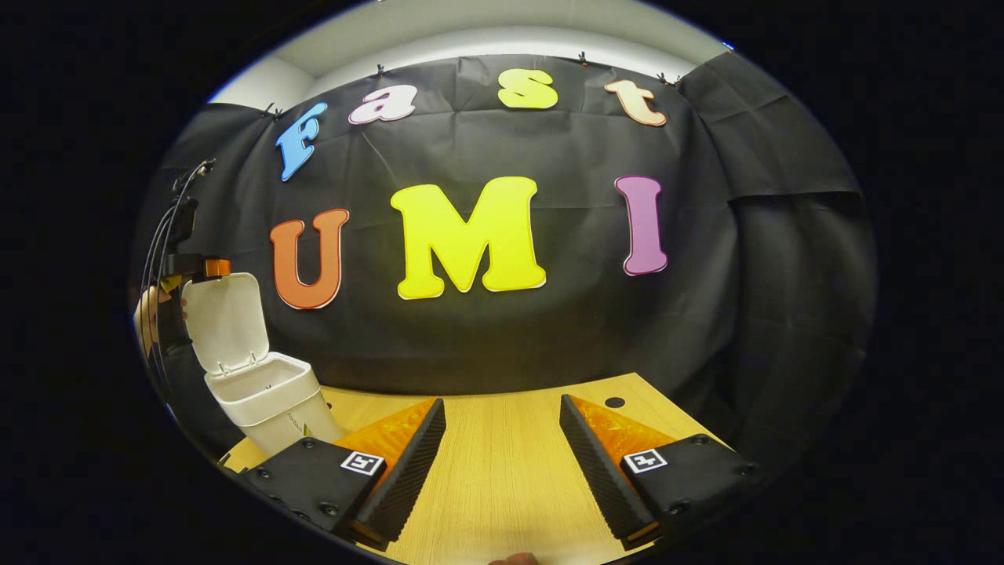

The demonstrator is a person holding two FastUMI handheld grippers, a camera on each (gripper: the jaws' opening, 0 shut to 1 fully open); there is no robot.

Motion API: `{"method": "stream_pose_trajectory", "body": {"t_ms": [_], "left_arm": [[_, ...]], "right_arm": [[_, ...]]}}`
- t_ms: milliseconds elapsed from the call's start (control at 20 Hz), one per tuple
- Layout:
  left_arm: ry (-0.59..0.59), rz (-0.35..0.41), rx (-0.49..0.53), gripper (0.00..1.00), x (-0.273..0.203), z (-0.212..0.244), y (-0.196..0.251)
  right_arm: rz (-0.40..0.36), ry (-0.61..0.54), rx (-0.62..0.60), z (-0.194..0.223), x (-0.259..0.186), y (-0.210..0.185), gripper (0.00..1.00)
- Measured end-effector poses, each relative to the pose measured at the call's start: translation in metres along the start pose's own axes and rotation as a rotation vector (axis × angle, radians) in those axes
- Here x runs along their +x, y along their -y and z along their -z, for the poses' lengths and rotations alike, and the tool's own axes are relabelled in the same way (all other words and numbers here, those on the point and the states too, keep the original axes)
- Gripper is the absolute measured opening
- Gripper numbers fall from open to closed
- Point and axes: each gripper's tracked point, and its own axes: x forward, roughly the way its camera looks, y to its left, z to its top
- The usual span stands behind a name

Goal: Press the lid of the desktop garbage bin to open it, pick up the crumpled paper on the desktop and throw it into the bin, then pick up the pop can on the desktop and drop it into the bin, and finally close the garbage bin lid.

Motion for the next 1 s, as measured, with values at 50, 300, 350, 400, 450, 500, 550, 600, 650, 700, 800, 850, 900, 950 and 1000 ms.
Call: {"method": "stream_pose_trajectory", "body": {"t_ms": [50, 300, 350, 400, 450, 500, 550, 600, 650, 700, 800, 850, 900, 950, 1000], "left_arm": [[-0.003, 0.020, -0.033, 0.98, -0.007, 0.000, 0.007], [-0.085, 0.124, -0.136, 1.00, -0.031, 0.036, 0.046], [-0.091, 0.125, -0.115, 1.00, -0.033, 0.041, 0.051], [-0.094, 0.128, -0.094, 1.00, -0.037, 0.045, 0.055], [-0.100, 0.131, -0.087, 1.00, -0.040, 0.048, 0.059], [-0.110, 0.140, -0.084, 0.94, -0.043, 0.051, 0.063], [-0.120, 0.147, -0.090, 1.00, -0.044, 0.056, 0.068], [-0.132, 0.154, -0.101, 1.00, -0.046, 0.061, 0.072], [-0.142, 0.161, -0.111, 1.00, -0.048, 0.064, 0.074], [-0.152, 0.167, -0.121, 1.00, -0.050, 0.069, 0.078], [-0.165, 0.178, -0.123, 1.00, -0.053, 0.078, 0.085], [-0.175, 0.181, -0.122, 1.00, -0.056, 0.085, 0.088], [-0.187, 0.185, -0.122, 1.00, -0.059, 0.091, 0.092], [-0.202, 0.189, -0.122, 1.00, -0.061, 0.099, 0.095], [-0.216, 0.193, -0.119, 1.00, -0.064, 0.106, 0.099]], "right_arm": [[-0.004, -0.005, 0.000, 0.002, 0.001, 0.000, 0.95], [-0.021, -0.027, 0.005, 0.014, 0.003, -0.002, 0.95], [-0.021, -0.030, 0.000, 0.016, 0.002, -0.001, 0.95], [-0.023, -0.033, -0.004, 0.017, 0.003, -0.001, 0.94], [-0.024, -0.035, -0.004, 0.018, 0.003, -0.001, 0.94], [-0.025, -0.036, -0.003, 0.018, 0.002, 0.000, 0.94], [-0.024, -0.036, -0.003, 0.019, 0.002, 0.001, 0.94], [-0.023, -0.035, -0.005, 0.019, 0.001, 0.003, 0.94], [-0.018, -0.036, -0.010, 0.020, 0.001, 0.005, 0.94], [-0.016, -0.036, -0.013, 0.019, 0.001, 0.007, 0.94], [-0.013, -0.037, -0.016, 0.019, 0.000, 0.009, 0.94], [-0.012, -0.036, -0.018, 0.019, -0.001, 0.011, 0.94], [-0.011, -0.035, -0.022, 0.018, -0.001, 0.012, 0.94], [-0.010, -0.035, -0.024, 0.020, -0.002, 0.012, 0.94], [-0.012, -0.036, -0.025, 0.019, -0.002, 0.013, 0.94]]}}
